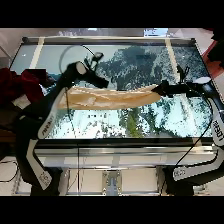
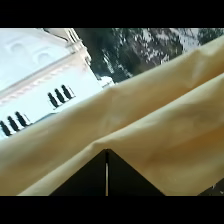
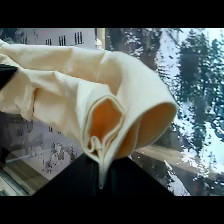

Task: Fold the shirts.

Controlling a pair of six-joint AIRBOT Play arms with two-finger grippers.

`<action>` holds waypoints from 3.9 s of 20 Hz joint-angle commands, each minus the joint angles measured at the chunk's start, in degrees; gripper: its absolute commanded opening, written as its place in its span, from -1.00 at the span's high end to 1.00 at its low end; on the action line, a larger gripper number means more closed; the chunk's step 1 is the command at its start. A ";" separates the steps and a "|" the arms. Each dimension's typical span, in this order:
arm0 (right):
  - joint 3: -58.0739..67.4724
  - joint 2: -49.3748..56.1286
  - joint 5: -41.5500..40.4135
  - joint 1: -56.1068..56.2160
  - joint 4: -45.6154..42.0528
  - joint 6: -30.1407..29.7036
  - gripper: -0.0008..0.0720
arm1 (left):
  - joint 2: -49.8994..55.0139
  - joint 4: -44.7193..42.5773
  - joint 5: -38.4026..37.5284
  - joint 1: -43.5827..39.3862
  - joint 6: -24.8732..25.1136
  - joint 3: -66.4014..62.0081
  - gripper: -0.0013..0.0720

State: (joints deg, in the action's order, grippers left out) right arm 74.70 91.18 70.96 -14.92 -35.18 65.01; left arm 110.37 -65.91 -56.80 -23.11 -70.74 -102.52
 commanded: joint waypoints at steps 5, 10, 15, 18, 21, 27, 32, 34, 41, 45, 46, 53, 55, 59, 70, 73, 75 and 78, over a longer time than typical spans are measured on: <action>10.99 -4.85 2.93 6.47 -5.62 5.99 0.90 | 7.69 -10.23 -0.72 -9.07 -8.39 -0.92 0.94; 15.39 -4.76 -3.08 16.83 -8.00 7.98 0.90 | 4.59 -17.77 -4.50 -7.41 -9.05 -13.16 0.94; 15.82 -2.12 -20.02 32.17 -7.48 10.27 0.91 | -6.91 -34.32 -9.18 -0.59 -11.34 -16.04 0.94; 17.44 4.22 -32.37 41.70 -2.49 10.01 0.91 | -13.07 -35.63 -9.73 5.31 -13.29 -16.04 0.94; 25.29 13.97 -37.94 48.89 2.21 9.70 0.91 | -16.22 -35.63 -10.88 9.38 -14.53 -16.04 0.94; 30.77 21.51 -45.00 52.22 10.88 9.73 -0.51 | -16.57 -35.47 -12.50 11.69 -14.56 -13.29 0.94; 30.75 18.16 -26.60 38.10 -9.18 15.93 -0.49 | -16.57 -35.43 -12.11 11.69 -14.56 -12.57 0.94; 29.64 18.36 -12.83 31.32 -19.30 23.43 -0.49 | -16.57 -35.41 -11.80 11.69 -14.56 -12.59 0.94; 16.70 20.41 -2.01 21.97 -9.84 19.91 -0.85 | -16.57 -34.36 -10.60 11.69 -14.56 -12.59 0.94; 15.96 23.76 -6.75 24.28 1.07 14.38 -0.85 | -16.57 -34.36 -10.49 11.69 -14.51 -12.59 0.94; 15.96 24.57 -8.13 25.20 4.31 12.59 -0.85 | -16.57 -34.38 -10.43 11.69 -14.40 -12.57 0.94; 16.24 27.87 -15.28 31.89 15.56 8.61 -0.72 | -16.57 -34.38 -10.40 11.69 -13.49 -12.59 0.94; 16.24 27.87 -15.04 32.52 16.65 8.63 -0.28 | -16.57 -34.38 -10.64 11.69 -13.46 -12.59 0.94; 17.73 26.71 -10.58 31.28 26.27 1.66 0.89 | -16.57 -34.51 -10.91 11.69 -13.25 -12.59 0.94; 23.74 7.63 5.31 8.39 -25.83 23.32 0.89 | -16.57 -34.42 -14.14 11.69 -13.29 -12.59 0.94; 23.74 2.08 13.79 -1.07 -38.99 25.40 0.89 | -16.57 -34.40 -14.34 11.69 -13.29 -12.59 0.94; 23.74 -1.20 18.38 -7.34 -47.21 25.62 0.90 | -16.57 -34.38 -14.73 11.69 -13.31 -12.59 0.94; 23.56 -4.61 24.55 -17.07 -57.42 25.44 0.90 | -16.57 -34.36 -15.41 11.69 -13.55 -12.59 0.94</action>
State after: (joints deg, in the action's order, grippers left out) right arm 98.30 90.15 87.81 -23.49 -79.11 89.45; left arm 93.84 -100.33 -71.66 -11.44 -84.05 -115.11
